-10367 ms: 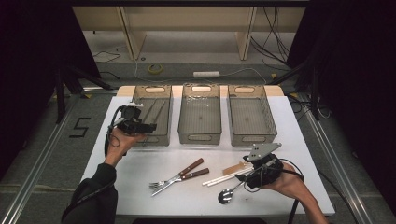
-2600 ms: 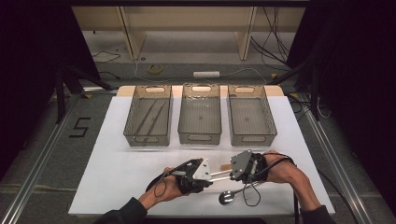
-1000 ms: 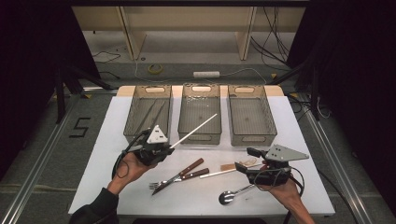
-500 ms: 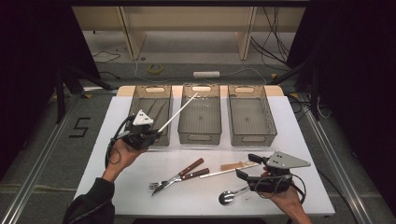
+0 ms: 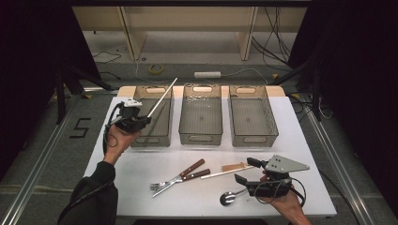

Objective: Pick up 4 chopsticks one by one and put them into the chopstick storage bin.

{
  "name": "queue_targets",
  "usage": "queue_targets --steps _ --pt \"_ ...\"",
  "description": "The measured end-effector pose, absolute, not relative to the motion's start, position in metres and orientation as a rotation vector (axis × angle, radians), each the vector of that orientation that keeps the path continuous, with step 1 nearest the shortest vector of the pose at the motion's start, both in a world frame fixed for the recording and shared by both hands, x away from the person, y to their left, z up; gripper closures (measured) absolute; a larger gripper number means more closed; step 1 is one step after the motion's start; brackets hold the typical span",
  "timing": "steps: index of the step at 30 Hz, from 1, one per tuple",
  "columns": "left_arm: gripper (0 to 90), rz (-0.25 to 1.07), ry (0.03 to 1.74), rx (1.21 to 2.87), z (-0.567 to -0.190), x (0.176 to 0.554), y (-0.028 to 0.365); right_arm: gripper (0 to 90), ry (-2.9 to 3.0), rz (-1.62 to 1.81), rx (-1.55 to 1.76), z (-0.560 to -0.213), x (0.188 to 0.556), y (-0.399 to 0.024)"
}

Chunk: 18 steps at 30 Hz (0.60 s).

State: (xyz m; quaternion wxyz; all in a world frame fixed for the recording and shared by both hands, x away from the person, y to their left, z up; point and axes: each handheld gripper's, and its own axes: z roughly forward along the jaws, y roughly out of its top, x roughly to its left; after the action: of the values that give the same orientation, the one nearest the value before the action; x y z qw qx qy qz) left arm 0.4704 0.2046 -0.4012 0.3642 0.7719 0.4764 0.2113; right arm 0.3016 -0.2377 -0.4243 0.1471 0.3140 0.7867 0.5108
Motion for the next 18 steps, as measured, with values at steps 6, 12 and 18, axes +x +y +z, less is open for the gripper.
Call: queue_targets --steps 6,12,18 --pt "82.7 0.552 1.282 1.992 -0.41 0.482 0.212 26.3 2.267 1.477 0.901 -0.424 0.301 -0.237" --pt "82.6 0.548 1.336 1.995 -0.42 0.492 0.216 26.3 2.274 1.482 0.894 -0.424 0.3 -0.236" --pt "82.3 0.546 1.387 2.001 -0.426 0.501 0.219 26.3 2.281 1.483 0.888 -0.424 0.301 -0.235"
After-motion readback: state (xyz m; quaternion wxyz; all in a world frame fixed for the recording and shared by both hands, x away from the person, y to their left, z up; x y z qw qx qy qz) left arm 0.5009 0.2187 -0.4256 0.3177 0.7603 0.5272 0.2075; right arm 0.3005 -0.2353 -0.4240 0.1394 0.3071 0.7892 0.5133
